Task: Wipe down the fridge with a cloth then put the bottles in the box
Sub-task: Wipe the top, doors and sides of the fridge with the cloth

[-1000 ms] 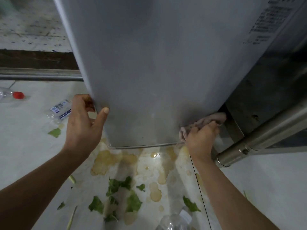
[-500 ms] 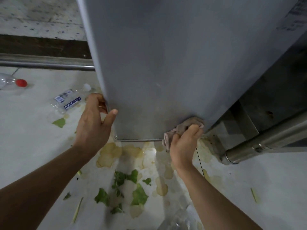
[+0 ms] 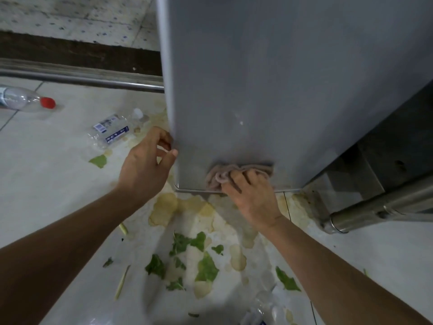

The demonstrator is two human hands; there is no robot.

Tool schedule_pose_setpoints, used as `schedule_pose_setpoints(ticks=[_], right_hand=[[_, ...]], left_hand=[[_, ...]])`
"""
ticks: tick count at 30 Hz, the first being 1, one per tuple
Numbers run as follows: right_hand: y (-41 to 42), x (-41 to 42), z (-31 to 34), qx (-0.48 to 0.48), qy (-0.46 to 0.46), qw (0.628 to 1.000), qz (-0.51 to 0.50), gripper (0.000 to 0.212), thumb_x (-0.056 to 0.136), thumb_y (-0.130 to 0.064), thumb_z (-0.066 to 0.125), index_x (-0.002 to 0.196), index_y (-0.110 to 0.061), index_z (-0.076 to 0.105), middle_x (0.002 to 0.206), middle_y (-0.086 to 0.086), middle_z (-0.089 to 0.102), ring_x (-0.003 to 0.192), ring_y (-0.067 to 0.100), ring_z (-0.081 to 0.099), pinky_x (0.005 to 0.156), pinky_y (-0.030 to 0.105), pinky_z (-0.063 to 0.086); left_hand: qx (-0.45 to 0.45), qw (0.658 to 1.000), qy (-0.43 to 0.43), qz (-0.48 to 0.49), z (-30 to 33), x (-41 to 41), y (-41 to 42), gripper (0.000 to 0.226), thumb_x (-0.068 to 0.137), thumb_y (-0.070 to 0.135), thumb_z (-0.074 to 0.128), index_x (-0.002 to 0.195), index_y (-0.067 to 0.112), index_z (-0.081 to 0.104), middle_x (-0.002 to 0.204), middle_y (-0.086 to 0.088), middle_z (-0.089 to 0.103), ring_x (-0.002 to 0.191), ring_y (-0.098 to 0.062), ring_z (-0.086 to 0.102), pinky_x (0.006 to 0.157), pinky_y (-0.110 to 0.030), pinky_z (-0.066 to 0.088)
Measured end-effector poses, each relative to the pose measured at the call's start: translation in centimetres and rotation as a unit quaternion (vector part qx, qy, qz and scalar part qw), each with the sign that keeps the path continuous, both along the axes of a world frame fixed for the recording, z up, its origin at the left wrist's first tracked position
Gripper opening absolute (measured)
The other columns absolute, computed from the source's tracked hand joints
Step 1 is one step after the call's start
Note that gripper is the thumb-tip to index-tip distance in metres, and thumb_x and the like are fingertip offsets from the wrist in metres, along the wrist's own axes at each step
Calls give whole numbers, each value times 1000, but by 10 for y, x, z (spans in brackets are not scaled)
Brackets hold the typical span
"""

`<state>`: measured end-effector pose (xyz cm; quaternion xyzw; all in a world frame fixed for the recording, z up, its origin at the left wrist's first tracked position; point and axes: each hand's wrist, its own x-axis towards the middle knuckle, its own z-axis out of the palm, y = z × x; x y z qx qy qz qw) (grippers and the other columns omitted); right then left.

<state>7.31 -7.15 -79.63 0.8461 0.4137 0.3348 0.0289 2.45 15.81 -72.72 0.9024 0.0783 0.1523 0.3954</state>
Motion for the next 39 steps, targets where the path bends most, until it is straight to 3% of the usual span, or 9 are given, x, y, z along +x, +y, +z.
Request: schedule_pose_setpoints(ticks=[3, 8, 10, 14, 17, 20, 26, 34, 39], right_hand=[[-6, 0, 6, -53, 25, 998, 21, 17, 78, -14, 72, 93, -19, 67, 97, 5, 64, 73, 25, 56, 60, 35, 44], [15, 10, 54, 205, -92, 974, 10, 26, 90, -2, 61, 109, -16, 51, 102, 12, 52, 74, 27, 56, 62, 35, 48], [28, 10, 52, 224, -127, 966, 0, 30, 90, -4, 60, 113, -21, 52, 109, 10, 45, 81, 25, 51, 68, 33, 45], [38, 8, 24, 70, -117, 989, 59, 28, 90, -9, 58, 110, -26, 65, 114, 3, 44, 76, 24, 39, 62, 38, 41], [37, 4, 9, -120, -75, 985, 99, 18, 81, -26, 70, 98, -31, 72, 113, -7, 61, 78, 20, 39, 59, 33, 39], [40, 1, 25, -65, -79, 990, 92, 18, 82, -27, 73, 100, -26, 72, 104, -3, 68, 74, 22, 47, 59, 33, 39], [77, 11, 92, 125, -207, 968, 67, 19, 92, -18, 64, 110, -22, 70, 113, -1, 48, 79, 26, 42, 65, 38, 32], [97, 5, 39, -47, -196, 977, 67, 31, 89, -22, 56, 118, -24, 67, 117, -16, 65, 86, 19, 39, 72, 32, 31], [97, -9, -11, -160, -23, 986, 49, 43, 96, -18, 32, 130, -19, 58, 114, -4, 68, 83, 17, 61, 68, 32, 44]], left_hand=[[-13, 1000, 19, -6, 2, 1, 2, 10, 90, 22, 55, 93, 24, 46, 91, 7, 61, 82, -12, 61, 69, -28, 41], [-52, 998, 41, -23, 3, 1, 10, 12, 89, 19, 56, 94, 27, 49, 88, 13, 62, 79, -2, 60, 67, -21, 42], [-59, 996, 52, -35, 2, 1, 15, 17, 88, 12, 55, 91, 29, 53, 85, 17, 63, 78, 5, 59, 66, -16, 42], [-49, 992, 85, -79, -1, -1, 25, 27, 85, 2, 55, 96, 27, 56, 91, 10, 67, 83, 4, 63, 67, -2, 42], [-30, 992, 85, -93, -2, -3, 28, 32, 86, 1, 54, 106, 25, 55, 97, 7, 67, 90, -7, 65, 79, -14, 49], [-25, 993, 72, -95, -5, -7, 33, 34, 86, 0, 54, 112, 22, 55, 99, 4, 65, 89, -13, 65, 84, -29, 53], [-28, 995, 79, -48, -16, -15, 48, 36, 86, -1, 51, 113, 21, 54, 99, 4, 64, 87, -13, 64, 81, -30, 53], [-27, 994, 105, -10, -28, -26, 64, 38, 85, -4, 44, 112, 22, 52, 102, 5, 61, 89, -17, 63, 79, -36, 53], [-22, 994, 111, -4, -28, -37, 73, 36, 86, -2, 47, 112, 22, 52, 98, 7, 60, 88, -15, 63, 81, -33, 51]])
